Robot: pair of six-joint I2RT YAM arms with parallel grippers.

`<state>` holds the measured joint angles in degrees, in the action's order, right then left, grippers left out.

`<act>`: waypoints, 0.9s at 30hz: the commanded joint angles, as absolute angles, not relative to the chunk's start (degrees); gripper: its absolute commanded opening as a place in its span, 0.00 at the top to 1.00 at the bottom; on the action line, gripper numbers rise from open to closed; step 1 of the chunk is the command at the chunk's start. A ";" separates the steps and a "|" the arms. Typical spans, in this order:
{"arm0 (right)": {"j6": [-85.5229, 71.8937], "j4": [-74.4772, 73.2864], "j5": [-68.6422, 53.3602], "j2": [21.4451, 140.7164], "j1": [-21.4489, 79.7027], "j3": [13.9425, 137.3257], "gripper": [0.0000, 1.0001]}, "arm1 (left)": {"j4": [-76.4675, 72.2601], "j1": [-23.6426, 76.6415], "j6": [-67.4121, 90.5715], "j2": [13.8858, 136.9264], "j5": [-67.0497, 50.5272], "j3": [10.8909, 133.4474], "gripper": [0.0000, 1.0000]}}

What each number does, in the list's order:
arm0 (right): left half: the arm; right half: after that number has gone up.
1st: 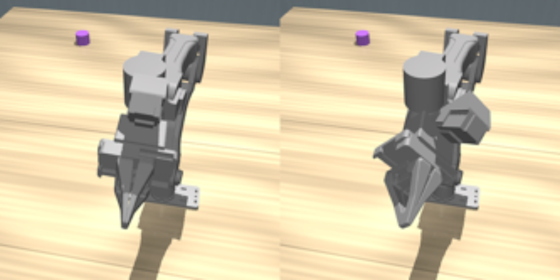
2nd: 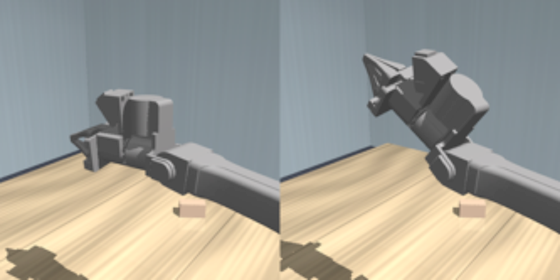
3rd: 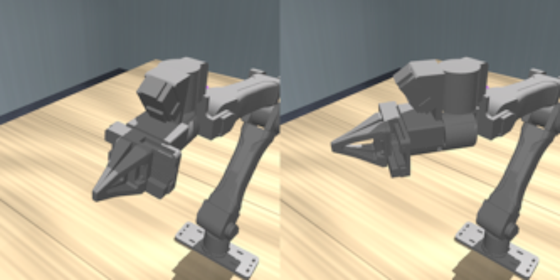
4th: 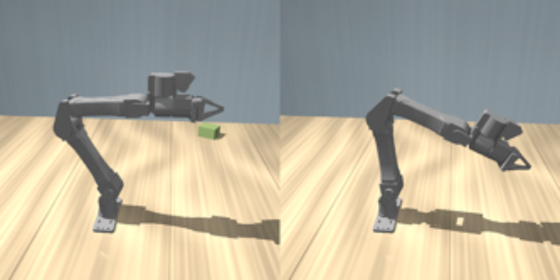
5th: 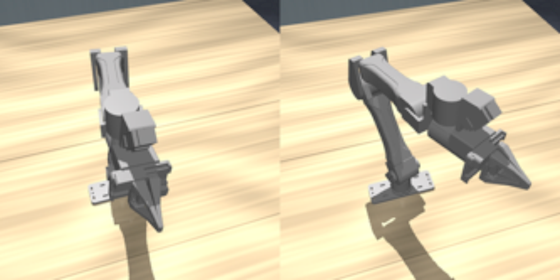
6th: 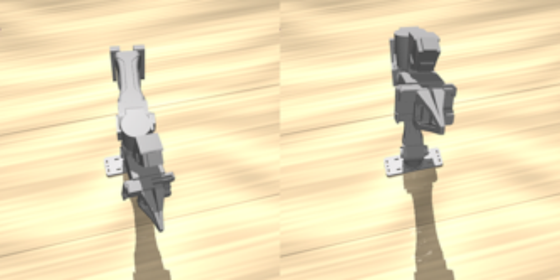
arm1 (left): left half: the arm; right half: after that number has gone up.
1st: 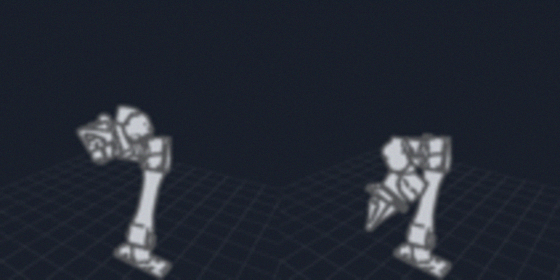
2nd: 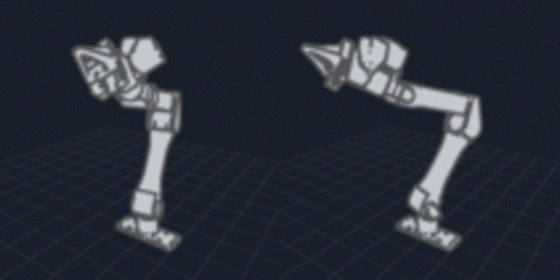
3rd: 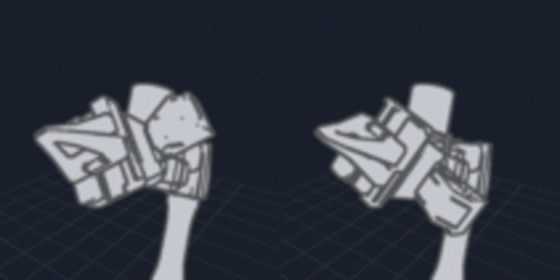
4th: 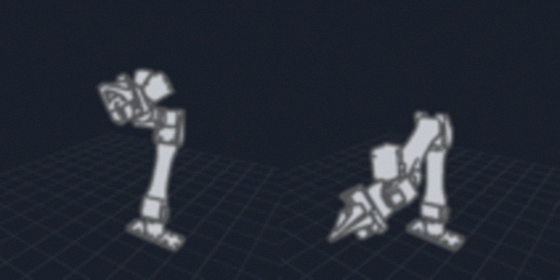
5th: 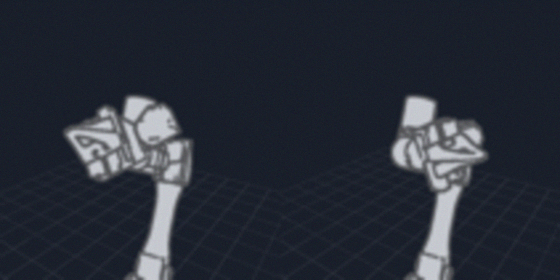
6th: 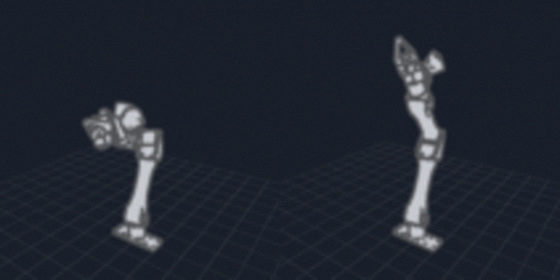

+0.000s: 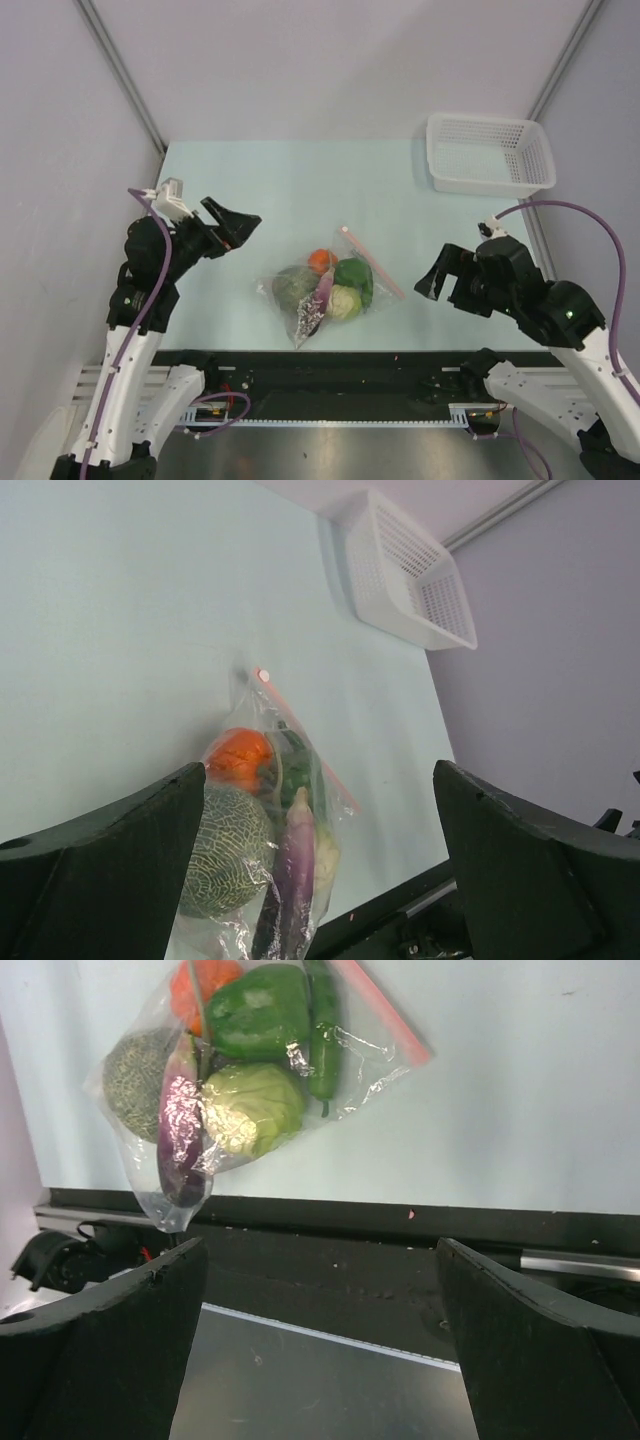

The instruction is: Open the zip-top bag and remove the fake food

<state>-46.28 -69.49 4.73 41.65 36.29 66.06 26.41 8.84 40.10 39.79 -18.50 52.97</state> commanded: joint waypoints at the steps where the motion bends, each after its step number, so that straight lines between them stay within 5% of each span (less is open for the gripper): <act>1: -40.97 -62.43 2.30 47.36 34.55 64.95 0.00 | 27.16 8.53 38.06 41.13 -21.79 54.67 0.00; 9: -34.63 -43.26 -26.16 61.25 16.46 61.18 0.00 | 27.51 8.79 32.36 47.53 -26.53 54.92 0.01; 17: -29.10 -41.39 -28.74 78.99 15.03 66.88 0.00 | 28.74 12.65 25.76 71.51 -30.48 64.76 0.12; 27: -26.11 -46.14 -28.74 81.83 14.33 68.73 0.00 | 32.69 14.15 16.26 111.59 -46.74 91.38 0.32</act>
<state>-28.67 -44.16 -27.57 82.17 14.98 66.78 29.89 13.74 21.34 103.44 -37.87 81.76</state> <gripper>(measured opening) 0.995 0.690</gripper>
